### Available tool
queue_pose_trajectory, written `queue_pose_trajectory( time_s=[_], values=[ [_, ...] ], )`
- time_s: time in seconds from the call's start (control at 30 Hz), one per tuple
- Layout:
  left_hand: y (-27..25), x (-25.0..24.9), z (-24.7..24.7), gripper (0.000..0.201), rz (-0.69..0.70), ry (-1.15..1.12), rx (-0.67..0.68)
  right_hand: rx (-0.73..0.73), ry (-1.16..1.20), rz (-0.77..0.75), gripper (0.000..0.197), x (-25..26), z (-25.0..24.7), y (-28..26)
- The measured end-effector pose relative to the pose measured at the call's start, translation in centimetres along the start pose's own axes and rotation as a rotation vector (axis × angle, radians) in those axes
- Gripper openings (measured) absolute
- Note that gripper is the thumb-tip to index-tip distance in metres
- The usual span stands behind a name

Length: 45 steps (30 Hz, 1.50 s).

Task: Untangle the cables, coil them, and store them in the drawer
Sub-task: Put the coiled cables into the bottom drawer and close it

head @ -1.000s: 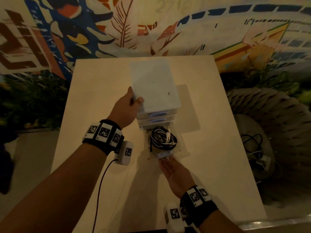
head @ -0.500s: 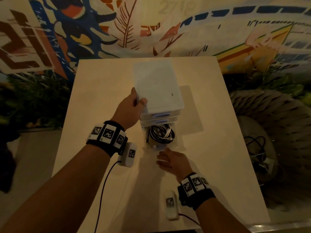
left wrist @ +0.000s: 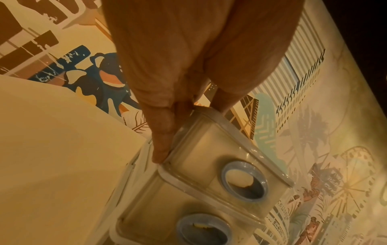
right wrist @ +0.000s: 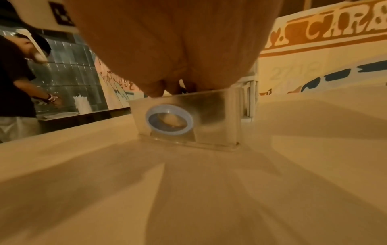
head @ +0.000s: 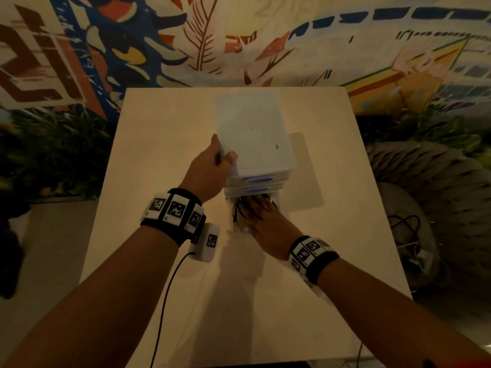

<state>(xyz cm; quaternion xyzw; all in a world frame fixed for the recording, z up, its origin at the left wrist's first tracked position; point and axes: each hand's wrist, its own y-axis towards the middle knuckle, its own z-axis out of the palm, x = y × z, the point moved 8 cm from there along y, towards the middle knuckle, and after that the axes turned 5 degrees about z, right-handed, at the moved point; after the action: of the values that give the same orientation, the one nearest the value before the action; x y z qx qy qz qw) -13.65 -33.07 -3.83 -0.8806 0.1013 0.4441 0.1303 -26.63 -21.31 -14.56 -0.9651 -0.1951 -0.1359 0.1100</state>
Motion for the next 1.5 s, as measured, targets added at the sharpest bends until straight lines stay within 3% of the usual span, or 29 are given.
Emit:
queue_pose_trajectory(
  time_s=[0.1,0.27,0.4,0.57,0.63,0.7,0.73,0.8,0.87,0.9,0.97,1.03,1.17,1.33,1.5],
  values=[
    [0.1,0.1,0.3,0.078,0.002,-0.014,0.008,0.074,-0.041,0.024,0.074,0.1,0.4,0.5],
    [0.4,0.1,0.2,0.087,0.005,0.019,0.031,0.033,-0.093,0.024,0.074,0.5,0.9,0.8],
    [0.8,0.3,0.2,0.079,-0.002,0.044,0.013,0.013,-0.076,0.009,0.072,0.6,0.0,0.7],
    [1.1,0.3,0.2,0.075,-0.003,0.036,-0.003,-0.101,0.077,-0.05,0.055,1.2,-2.3,-0.5],
    [1.1,0.4,0.3,0.074,-0.005,0.037,-0.002,-0.248,0.223,-0.017,0.045,1.1,-4.4,-2.4],
    [1.1,0.4,0.4,0.073,0.0,0.043,0.008,-0.332,0.371,0.205,0.028,-0.2,-5.1,-5.2],
    [1.0,0.4,0.5,0.073,-0.001,0.043,0.012,-0.282,0.413,0.371,0.022,-1.1,-4.0,-6.6],
    [0.9,0.3,0.4,0.072,-0.018,0.036,0.005,-0.014,0.636,0.69,0.025,-2.3,0.3,-8.5],
    [0.7,0.0,0.2,0.072,-0.023,0.027,-0.004,0.112,1.398,0.932,0.025,-1.1,4.8,-9.2],
    [0.6,-0.2,0.2,0.071,-0.012,0.021,-0.008,0.058,1.762,1.018,0.023,-0.2,6.0,-8.9],
    [0.4,-0.4,0.2,0.071,-0.005,0.002,-0.012,-0.172,2.169,1.115,0.025,0.2,6.9,-7.9],
    [0.2,-0.5,0.3,0.072,-0.028,-0.049,-0.009,-0.309,2.3,1.098,0.026,0.6,6.7,-6.6],
    [-0.1,-1.0,0.2,0.091,-0.028,-0.056,-0.007,-0.406,2.282,1.083,0.022,0.4,5.9,-5.3],
    [-0.2,-0.9,0.4,0.071,-0.004,-0.014,-0.011,-0.48,2.357,1.036,0.029,-0.2,4.9,-3.9],
    [0.0,-1.1,0.6,0.07,0.031,0.008,-0.024,-0.507,2.448,0.97,0.033,-0.8,3.9,-2.4]
  ],
)
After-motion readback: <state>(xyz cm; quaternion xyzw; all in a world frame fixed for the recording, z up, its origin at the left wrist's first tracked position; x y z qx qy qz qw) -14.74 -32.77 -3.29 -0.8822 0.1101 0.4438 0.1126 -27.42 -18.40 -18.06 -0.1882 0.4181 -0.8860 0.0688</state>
